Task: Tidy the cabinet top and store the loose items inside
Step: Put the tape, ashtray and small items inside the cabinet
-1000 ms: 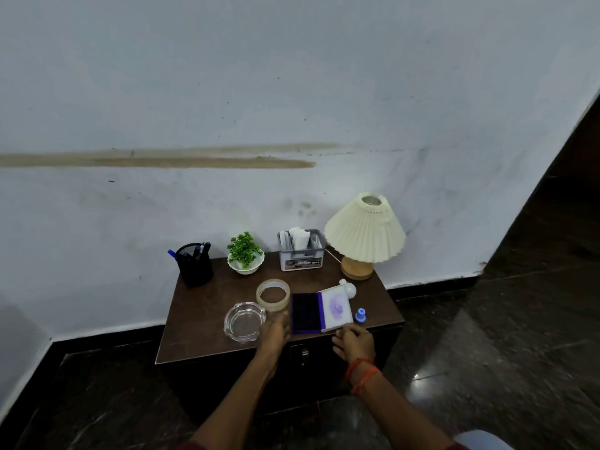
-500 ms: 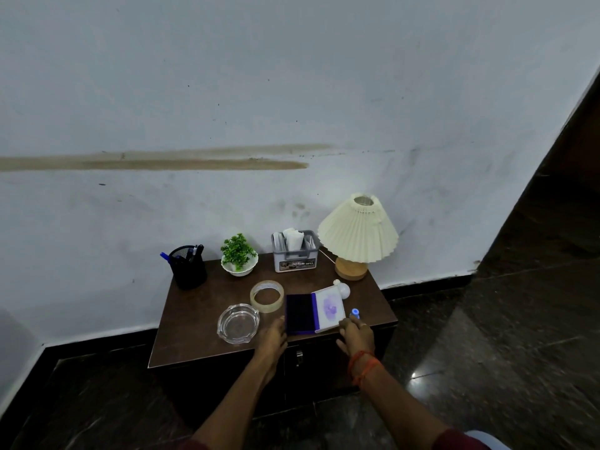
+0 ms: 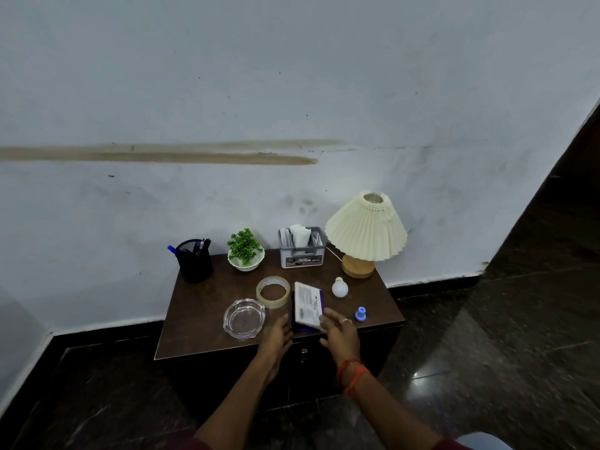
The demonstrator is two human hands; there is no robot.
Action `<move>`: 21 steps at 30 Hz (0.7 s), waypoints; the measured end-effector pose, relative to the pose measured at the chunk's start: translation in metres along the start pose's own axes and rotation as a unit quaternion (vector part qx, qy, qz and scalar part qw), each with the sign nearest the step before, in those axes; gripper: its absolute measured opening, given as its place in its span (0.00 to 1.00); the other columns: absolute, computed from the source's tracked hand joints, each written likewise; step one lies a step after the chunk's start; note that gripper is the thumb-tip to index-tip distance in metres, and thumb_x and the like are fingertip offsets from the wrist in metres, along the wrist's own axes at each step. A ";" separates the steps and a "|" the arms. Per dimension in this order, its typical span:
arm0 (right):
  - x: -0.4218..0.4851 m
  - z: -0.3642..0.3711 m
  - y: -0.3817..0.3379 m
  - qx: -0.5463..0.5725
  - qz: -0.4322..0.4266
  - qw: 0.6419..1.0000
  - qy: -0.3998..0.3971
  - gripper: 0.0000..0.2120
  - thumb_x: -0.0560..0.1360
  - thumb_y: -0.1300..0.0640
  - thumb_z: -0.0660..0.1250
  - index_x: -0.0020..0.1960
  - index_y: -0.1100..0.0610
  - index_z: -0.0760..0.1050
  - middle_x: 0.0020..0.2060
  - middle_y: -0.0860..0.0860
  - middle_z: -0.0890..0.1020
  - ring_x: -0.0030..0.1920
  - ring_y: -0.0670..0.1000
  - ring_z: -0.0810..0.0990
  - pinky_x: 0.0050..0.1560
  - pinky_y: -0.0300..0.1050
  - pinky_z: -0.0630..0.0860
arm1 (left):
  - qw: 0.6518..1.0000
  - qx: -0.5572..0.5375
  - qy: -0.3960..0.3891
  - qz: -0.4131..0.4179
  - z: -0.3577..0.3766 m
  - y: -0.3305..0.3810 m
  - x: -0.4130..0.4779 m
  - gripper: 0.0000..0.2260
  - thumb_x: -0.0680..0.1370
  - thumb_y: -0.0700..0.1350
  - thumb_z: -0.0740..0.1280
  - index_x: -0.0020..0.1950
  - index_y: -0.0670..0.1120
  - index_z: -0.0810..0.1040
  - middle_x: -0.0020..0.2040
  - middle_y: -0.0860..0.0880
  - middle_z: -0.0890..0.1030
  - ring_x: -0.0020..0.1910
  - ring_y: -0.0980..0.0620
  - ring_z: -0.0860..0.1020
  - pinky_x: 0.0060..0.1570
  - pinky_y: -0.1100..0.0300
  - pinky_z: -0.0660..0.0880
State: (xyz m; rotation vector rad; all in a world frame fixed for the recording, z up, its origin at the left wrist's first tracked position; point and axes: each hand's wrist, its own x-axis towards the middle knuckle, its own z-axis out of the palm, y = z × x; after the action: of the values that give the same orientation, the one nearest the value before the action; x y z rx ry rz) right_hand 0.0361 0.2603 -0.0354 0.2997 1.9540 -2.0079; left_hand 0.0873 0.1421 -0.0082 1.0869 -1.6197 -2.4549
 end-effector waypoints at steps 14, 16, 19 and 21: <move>0.002 0.000 0.053 -0.051 0.108 0.992 0.037 0.06 0.77 0.60 0.64 0.46 0.51 0.79 0.46 0.53 0.83 0.44 0.49 0.82 0.40 0.43 0.77 | 0.993 -0.039 0.103 -0.042 -0.063 -0.057 0.014 0.17 0.82 0.43 0.56 0.58 0.32 0.77 0.46 0.38 0.82 0.43 0.45 0.80 0.44 0.57 0.75; 0.005 0.003 0.063 -0.061 0.114 0.991 0.036 0.06 0.77 0.60 0.64 0.50 0.55 0.79 0.45 0.53 0.83 0.41 0.49 0.81 0.37 0.41 0.75 | 0.991 -0.032 0.120 -0.056 -0.070 -0.065 0.019 0.18 0.83 0.43 0.54 0.59 0.31 0.76 0.53 0.35 0.81 0.47 0.43 0.79 0.43 0.58 0.74; 0.007 0.007 0.072 -0.072 0.121 0.989 0.040 0.07 0.76 0.62 0.64 0.51 0.57 0.79 0.40 0.53 0.82 0.34 0.47 0.78 0.33 0.40 0.72 | 0.986 -0.022 0.147 -0.076 -0.079 -0.074 0.025 0.16 0.82 0.43 0.56 0.60 0.32 0.76 0.59 0.34 0.79 0.57 0.38 0.79 0.41 0.59 0.74; 0.010 0.008 0.077 -0.076 0.132 0.987 0.043 0.07 0.76 0.63 0.64 0.50 0.56 0.79 0.40 0.53 0.81 0.33 0.47 0.77 0.32 0.40 0.72 | 0.984 -0.020 0.153 -0.086 -0.081 -0.079 0.030 0.16 0.82 0.43 0.57 0.62 0.33 0.76 0.61 0.34 0.79 0.61 0.37 0.77 0.41 0.59 0.73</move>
State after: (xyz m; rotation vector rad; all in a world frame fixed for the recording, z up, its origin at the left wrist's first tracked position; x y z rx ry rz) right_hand 0.0560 0.2503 -0.1100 0.5838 1.9861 -1.6968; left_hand 0.1370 0.1027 -0.1066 1.5665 -1.4340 -2.2565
